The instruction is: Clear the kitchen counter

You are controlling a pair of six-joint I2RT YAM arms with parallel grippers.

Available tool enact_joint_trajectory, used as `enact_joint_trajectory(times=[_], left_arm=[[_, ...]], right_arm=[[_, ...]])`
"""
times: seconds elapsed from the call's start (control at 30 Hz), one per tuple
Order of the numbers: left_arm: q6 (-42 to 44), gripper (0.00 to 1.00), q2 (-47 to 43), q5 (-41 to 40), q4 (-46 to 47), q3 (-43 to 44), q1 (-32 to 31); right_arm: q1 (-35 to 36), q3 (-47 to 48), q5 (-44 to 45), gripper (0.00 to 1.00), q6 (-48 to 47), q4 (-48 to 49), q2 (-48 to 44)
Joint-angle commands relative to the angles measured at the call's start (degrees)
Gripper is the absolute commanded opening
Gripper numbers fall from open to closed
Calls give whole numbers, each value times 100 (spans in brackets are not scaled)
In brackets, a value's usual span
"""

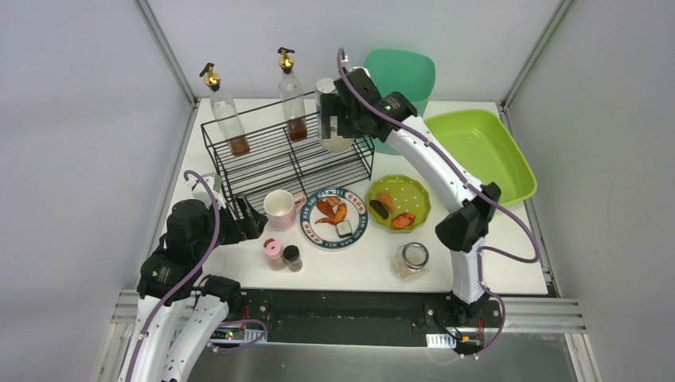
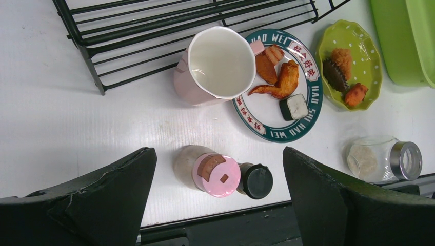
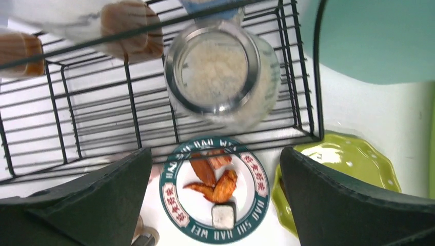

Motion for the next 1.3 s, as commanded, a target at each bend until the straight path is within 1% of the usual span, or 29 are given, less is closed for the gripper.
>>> enact_joint_trajectory(times=[0.0, 0.17, 0.2, 0.4, 0.57, 0.7, 0.87, 0.97, 1.27], left_arm=[[36, 99, -19, 46, 208, -32, 66], [40, 99, -22, 38, 207, -37, 67], [37, 99, -24, 32, 208, -36, 67], [45, 99, -55, 39, 208, -40, 65], [52, 99, -30, 96, 206, -37, 65], [62, 99, -29, 127, 206, -27, 66], [62, 99, -58, 120, 203, -33, 66], [63, 99, -78, 118, 208, -38, 61], [76, 99, -92, 178, 204, -38, 67]], right_arm=[[190, -905, 344, 99, -10, 280, -1376], [330, -2392, 595, 99, 148, 360, -2622], [346, -2833, 670, 99, 204, 340, -2979], [369, -4669, 918, 99, 737, -2, -4486], [414, -5836, 968, 99, 1382, -534, -5549], [457, -6452, 978, 99, 1868, -993, -6195], [496, -6929, 1003, 99, 2293, -1324, -6662], [551, -7142, 969, 99, 2441, -1432, -6641], [848, -7612, 828, 99, 2811, -1255, -6491]])
